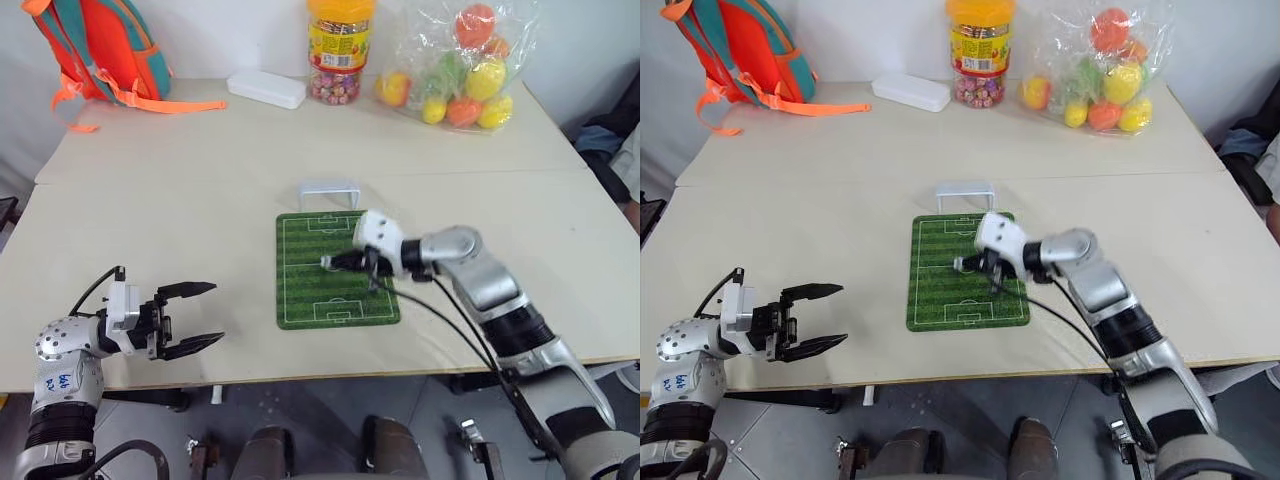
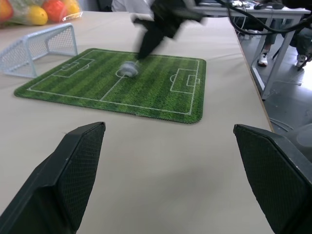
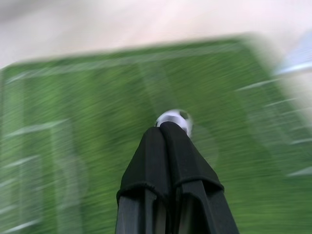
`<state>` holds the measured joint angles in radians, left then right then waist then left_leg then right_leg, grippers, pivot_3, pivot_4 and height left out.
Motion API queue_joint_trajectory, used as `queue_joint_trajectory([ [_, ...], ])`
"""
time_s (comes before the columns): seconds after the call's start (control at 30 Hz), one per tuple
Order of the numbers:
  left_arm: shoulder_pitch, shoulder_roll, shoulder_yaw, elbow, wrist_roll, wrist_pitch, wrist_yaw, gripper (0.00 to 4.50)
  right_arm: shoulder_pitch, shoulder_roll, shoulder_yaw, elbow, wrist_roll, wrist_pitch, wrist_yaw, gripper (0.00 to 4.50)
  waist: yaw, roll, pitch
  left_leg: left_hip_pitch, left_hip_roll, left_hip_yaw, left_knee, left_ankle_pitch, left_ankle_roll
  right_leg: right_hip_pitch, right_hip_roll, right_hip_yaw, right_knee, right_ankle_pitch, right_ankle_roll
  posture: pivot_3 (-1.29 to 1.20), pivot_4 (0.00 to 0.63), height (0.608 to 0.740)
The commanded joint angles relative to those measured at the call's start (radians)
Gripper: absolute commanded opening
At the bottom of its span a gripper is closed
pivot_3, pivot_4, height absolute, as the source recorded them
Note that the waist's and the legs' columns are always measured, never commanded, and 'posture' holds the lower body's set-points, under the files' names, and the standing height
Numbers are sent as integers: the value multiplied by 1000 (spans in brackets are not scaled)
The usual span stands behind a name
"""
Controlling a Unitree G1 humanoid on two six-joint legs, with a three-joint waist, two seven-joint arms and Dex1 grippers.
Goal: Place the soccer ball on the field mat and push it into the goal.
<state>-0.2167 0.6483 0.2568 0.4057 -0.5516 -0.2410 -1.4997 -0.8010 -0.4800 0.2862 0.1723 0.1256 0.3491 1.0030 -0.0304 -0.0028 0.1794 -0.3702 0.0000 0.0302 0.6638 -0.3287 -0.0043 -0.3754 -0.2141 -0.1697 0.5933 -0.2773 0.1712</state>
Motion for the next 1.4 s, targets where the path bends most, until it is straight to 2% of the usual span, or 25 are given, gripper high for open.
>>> queue_joint_trajectory([
  [0.03, -29, 2, 5, 11, 3, -13, -8, 4500, -17, -5, -71, -28, 32, 2, -15, 32, 2, 0, 0, 0, 0, 0, 0, 0, 0, 0, 0, 0, 0, 0, 0, 0, 150, 740],
  [0.2, -43, 0, -3, 25, 17, -2, 2, 4500, 33, -41, -93, -79, 42, 1, 10, 32, 0, 0, 0, -1, 0, 0, 0, 0, 0, 0, 0, 0, -1, 0, 0, 0, 150, 740],
  [0.37, -88, 17, -2, 66, 47, 59, 80, 4500, 127, -155, -135, -176, 128, 9, 147, 32, 2, 0, 0, -1, 0, 0, 0, 0, 0, 0, 0, 0, -1, 0, 0, 0, 150, 740],
  [0.53, -149, 29, 16, 140, 91, 65, 176, 4500, 167, -246, -204, -115, 194, -38, 275, 32, 2, 0, 0, 0, 0, 1, 1, 0, 1, 0, 0, 1, -1, 0, 0, 0, 150, 740],
  [0.63, -188, 30, 45, 182, 97, 13, 217, 4500, 195, -320, -257, 33, 225, -121, 409, 558, 5, -2, 1, 0, 0, 1, 1, 0, 1, 1, 0, 0, -1, 0, 0, 0, 150, 740],
  [0.83, -195, 53, 88, 225, 86, 27, 256, 4500, 156, -322, -360, 385, 231, -310, 450, 2508, -5, -2, 1, 0, 0, 2, 0, -1, 1, 1, 0, 1, -2, 0, 1, 0, 150, 740],
  [0.97, -161, 87, 127, 219, 76, 22, 260, 4500, 139, -365, -386, 563, 202, -429, 508, 3773, -6, -2, 1, 0, 0, 2, 0, -1, 1, 1, 0, 1, -2, 0, 1, 0, 150, 740],
  [1.03, -149, 104, 141, 220, 72, 22, 253, 4500, 105, -377, -395, 646, 184, -479, 487, 4417, -6, -2, 1, 0, 0, 2, 0, -1, 1, 1, 0, 1, -2, 0, 1, 0, 150, 740],
  [1.23, -128, 121, 154, 227, 73, 34, 244, 4500, 50, -392, -408, 794, 146, -576, 504, 4492, -4, -2, 1, 1, 0, 3, 1, -1, 1, 1, 0, 3, -1, 0, 1, 0, 150, 740],
  [1.4, -140, 104, 172, 207, 50, 18, 251, 4500, 71, -385, -416, 775, 150, -590, 497, 4492, -1, -2, 1, 1, 0, 3, 1, -1, 1, 1, 0, 3, -2, 0, 1, 0, 150, 740],
])
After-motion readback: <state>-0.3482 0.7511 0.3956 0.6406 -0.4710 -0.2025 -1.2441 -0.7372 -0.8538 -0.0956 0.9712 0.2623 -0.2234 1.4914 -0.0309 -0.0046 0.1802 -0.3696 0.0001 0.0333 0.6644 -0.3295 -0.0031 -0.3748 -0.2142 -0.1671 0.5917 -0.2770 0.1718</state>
